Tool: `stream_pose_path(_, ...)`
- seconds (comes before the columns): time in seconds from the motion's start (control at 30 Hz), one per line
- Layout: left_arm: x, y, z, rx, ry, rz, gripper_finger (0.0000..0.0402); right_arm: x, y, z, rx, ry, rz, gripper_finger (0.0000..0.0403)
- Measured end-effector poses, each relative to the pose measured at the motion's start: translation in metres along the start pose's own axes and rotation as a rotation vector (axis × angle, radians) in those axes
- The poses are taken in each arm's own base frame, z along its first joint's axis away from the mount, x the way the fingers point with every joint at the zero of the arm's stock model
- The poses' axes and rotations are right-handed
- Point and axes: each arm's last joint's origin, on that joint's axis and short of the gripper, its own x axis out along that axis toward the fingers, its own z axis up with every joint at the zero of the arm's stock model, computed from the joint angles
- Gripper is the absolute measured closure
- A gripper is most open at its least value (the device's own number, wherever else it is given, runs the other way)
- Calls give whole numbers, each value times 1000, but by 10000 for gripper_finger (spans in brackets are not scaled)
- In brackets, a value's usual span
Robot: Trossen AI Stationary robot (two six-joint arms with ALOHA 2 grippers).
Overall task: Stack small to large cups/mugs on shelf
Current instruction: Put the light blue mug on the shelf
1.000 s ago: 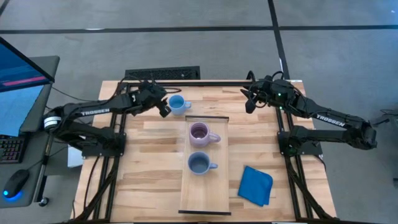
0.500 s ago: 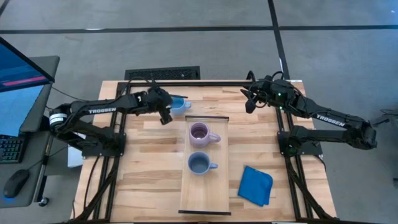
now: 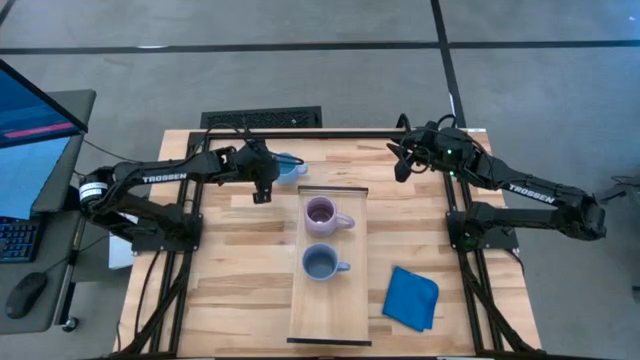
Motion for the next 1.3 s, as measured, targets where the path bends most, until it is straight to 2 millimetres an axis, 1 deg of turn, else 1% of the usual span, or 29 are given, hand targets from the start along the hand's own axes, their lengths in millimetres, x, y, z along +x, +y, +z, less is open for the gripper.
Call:
stream_pose_path(0.2,1,0,0,29,2,-5,239,0,0,0,0,0,0,276)
stream_pose_path(0.5,22,-4,0,43,36,-33,239,0,0,0,0,2,0,276)
stream_pose_path(0.63,31,-7,0,89,62,-28,239,0,0,0,0,4,0,276)
stream_pose_path(0.8,39,-9,-1,126,83,-38,239,0,0,-1,0,5,0,276)
stream_pose_path(0.9,39,-9,-2,128,89,-41,242,0,0,-1,-1,6,0,276)
stream_pose_path(1.0,39,-9,-2,128,91,-42,259,0,0,-1,-2,6,-1,276)
stream_pose_path(1.3,39,-9,-2,111,86,-39,345,0,0,-1,-7,7,-1,276)
